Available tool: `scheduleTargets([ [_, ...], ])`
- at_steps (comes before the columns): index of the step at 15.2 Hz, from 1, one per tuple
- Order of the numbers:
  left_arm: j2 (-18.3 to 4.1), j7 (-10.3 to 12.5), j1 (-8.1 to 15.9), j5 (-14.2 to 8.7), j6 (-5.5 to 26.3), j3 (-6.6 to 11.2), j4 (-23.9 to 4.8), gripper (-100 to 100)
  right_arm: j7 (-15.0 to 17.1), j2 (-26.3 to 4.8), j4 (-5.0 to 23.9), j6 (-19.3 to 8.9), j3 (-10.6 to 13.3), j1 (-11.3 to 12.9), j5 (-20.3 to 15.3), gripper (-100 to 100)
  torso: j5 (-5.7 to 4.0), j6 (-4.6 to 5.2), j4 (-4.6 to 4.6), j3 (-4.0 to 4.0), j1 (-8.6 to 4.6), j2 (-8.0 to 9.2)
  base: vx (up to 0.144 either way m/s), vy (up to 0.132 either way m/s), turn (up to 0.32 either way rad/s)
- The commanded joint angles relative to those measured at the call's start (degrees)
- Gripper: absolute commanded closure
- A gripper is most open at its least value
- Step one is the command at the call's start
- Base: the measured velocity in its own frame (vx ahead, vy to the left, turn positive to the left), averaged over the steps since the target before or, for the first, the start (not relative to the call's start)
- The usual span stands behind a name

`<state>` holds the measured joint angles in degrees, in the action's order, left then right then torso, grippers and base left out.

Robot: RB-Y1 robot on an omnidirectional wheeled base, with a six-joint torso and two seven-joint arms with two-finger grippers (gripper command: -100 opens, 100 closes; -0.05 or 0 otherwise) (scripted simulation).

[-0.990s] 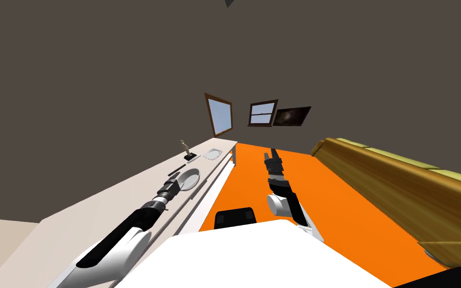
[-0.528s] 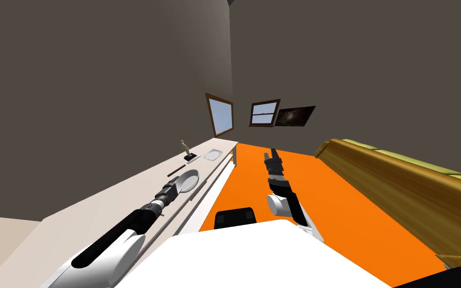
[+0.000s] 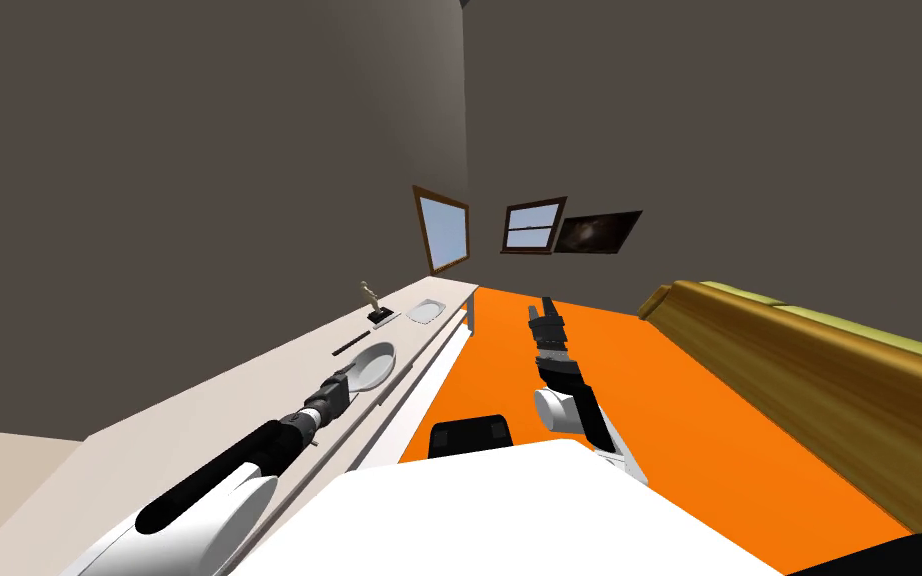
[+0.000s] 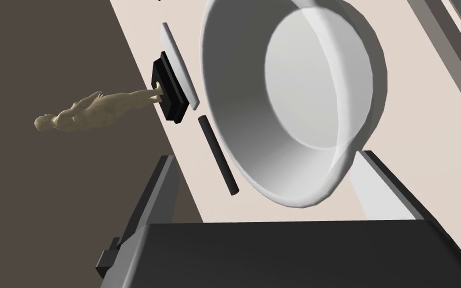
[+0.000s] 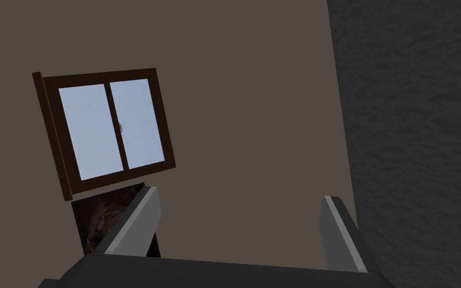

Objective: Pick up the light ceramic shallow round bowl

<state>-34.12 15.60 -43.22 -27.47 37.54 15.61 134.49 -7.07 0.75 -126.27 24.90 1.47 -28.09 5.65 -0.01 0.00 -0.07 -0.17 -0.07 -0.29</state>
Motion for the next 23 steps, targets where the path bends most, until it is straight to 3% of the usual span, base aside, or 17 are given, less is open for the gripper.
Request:
scheduleTargets([
  [1, -0.47, 0.24, 0.02, -0.61, 2.49, 0.34, 0.04, -100, 0.00, 0.00, 0.00, 0.00, 0.00, 0.00, 0.00, 0, 0.00, 0.00, 0.00, 0.00, 0.00, 0.00, 0.050, -0.018, 0.020],
  [2, -1.33, 0.65, -0.50, -2.03, 3.84, 0.96, 0.21, -100, 0.00, 0.00, 0.00, 0.00, 0.00, 0.00, 0.00, 0, 0.00, 0.01, 0.00, 0.01, 0.01, 0.03, 0.065, -0.023, 0.038],
  [4, -1.33, 0.65, -0.50, -2.03, 5.69, 0.96, 0.21, -100, 0.00, 0.00, 0.00, 0.00, 0.00, 0.00, 0.00, 0, 0.00, 0.01, 0.00, -0.02, 0.00, -0.03, 0.064, -0.026, 0.032],
  [5, -2.15, 1.03, -1.00, -3.39, 7.44, 1.57, 0.37, -100, 0.00, 0.00, 0.00, 0.00, 0.00, 0.00, 0.00, 0, 0.00, 0.01, 0.00, 0.00, 0.00, 0.00, 0.065, -0.027, 0.043],
  [7, -2.15, 1.03, -1.00, -3.39, 8.78, 1.57, 0.37, -100, 0.00, 0.00, 0.00, 0.00, 0.00, 0.00, 0.00, 0, -0.01, 0.00, 0.00, -0.01, -0.02, -0.01, 0.058, -0.024, 0.030],
  [13, -4.33, 2.11, -2.31, -7.17, 16.08, 3.27, 0.79, -100, 0.00, 0.00, 0.00, 0.00, 0.00, 0.00, 0.00, 0, 0.00, 0.01, -0.01, -0.02, 0.01, -0.03, 0.070, -0.019, 0.033],
  [15, -4.33, 2.11, -2.31, -7.17, 17.32, 3.27, 0.79, -100, 0.00, 0.00, 0.00, 0.00, 0.00, 0.00, 0.00, 0, 0.00, 0.01, -0.03, -0.07, 0.01, -0.12, 0.083, -0.014, 0.025],
  [23, -6.52, 3.27, -3.63, -11.22, 26.46, 5.12, 1.22, -100, 0.00, 0.00, 0.00, 0.00, 0.00, 0.00, 0.00, 0, 0.00, 0.00, -0.03, -0.07, 0.03, -0.12, 0.084, -0.018, 0.028],
])
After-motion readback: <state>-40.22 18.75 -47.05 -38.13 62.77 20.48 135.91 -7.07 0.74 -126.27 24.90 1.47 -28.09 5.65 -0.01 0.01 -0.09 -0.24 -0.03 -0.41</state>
